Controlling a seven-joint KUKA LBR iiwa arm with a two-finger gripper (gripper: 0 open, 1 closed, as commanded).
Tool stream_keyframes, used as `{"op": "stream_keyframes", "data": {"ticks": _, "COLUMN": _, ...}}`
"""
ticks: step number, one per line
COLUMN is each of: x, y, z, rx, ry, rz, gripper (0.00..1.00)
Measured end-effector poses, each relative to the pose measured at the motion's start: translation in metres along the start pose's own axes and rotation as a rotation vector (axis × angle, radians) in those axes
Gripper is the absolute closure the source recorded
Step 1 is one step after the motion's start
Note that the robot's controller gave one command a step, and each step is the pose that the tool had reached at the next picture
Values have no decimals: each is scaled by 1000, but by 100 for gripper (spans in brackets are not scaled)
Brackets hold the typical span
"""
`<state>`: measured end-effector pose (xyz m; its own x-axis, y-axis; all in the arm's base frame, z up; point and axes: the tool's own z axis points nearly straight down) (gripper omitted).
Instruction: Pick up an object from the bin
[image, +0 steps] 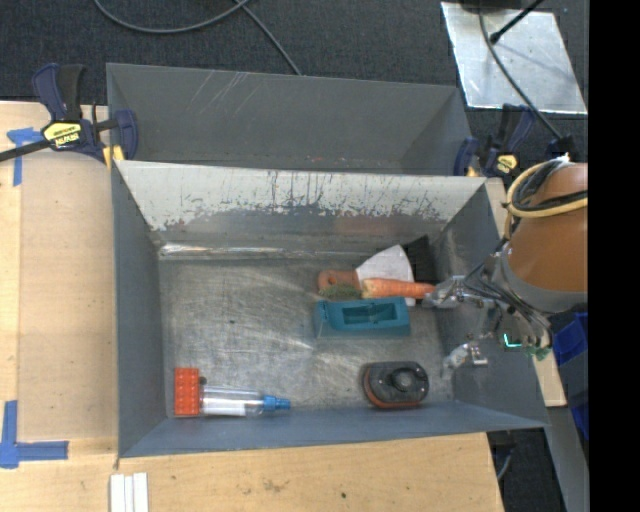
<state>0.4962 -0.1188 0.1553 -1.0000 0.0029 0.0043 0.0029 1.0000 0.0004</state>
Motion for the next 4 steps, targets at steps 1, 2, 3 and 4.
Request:
{"op": "stream_keyframes", "data": {"ticks": 1, "x": -2, "y": 0, "z": -3, "rx": 1, "ry": -7, "rz": -3, "gripper": 0}}
{"op": "stream_keyframes", "data": {"ticks": 2, "x": 1, "y": 25, "z": -2, "rx": 3, "ry": -7, "rz": 127, "gripper": 0}}
{"op": "stream_keyframes", "data": {"ticks": 3, "x": 2, "y": 69, "z": 2, "rx": -2, "ry": -5, "rz": 181, "gripper": 0}}
{"op": "stream_keyframes", "data": {"ticks": 4, "x": 0, "y": 106, "z": 8, "rx": 3, "ry": -3, "rz": 29, "gripper": 0}}
